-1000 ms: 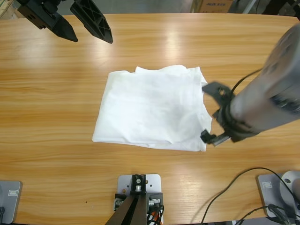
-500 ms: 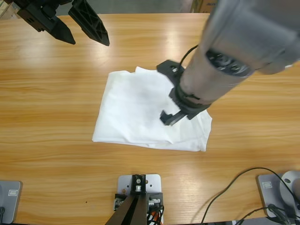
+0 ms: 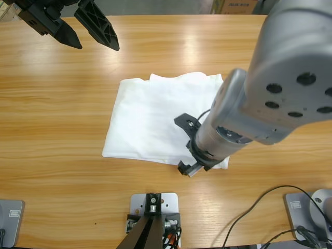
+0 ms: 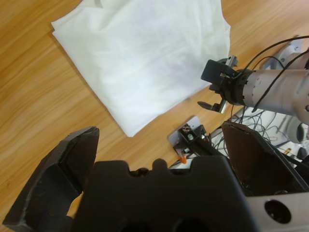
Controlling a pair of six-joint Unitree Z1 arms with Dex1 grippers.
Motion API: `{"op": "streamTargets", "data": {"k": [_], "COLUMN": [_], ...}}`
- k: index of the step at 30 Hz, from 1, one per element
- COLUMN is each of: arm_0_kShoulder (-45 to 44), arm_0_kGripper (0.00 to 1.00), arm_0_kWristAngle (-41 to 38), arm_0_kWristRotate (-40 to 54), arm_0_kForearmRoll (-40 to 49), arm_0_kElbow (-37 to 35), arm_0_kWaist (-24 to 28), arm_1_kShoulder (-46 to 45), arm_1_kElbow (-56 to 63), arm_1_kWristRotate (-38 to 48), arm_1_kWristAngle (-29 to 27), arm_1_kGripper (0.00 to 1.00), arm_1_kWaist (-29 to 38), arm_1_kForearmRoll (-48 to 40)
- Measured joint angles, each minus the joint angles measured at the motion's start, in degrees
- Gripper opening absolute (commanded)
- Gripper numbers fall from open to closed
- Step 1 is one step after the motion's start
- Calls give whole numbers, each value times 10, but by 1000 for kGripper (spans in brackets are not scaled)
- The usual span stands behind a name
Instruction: Fold clothes
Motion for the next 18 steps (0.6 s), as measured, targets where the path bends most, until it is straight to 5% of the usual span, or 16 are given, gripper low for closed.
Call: {"op": "streamTargets", "data": {"k": [11,18], "arm_0_kShoulder": [0,-6], "arm_0_kGripper": [996,996], "arm_0_kWristAngle": [0,-31], "arm_0_kWristRotate": [1,-2], "arm_0_kForearmRoll": [0,0], "arm_0_kElbow": [0,0], "arm_0_kWaist": [0,14], "arm_1_kShoulder": [-33,-93], "arm_1_kElbow": [41,-83], "arm_1_kWristRotate": [24,-20], "arm_1_kWristAngle": [-7,-63], "arm_1_kGripper": [984,991], "arm_1_kWaist": [2,1], "arm_1_kForearmRoll": [-5,155]}}
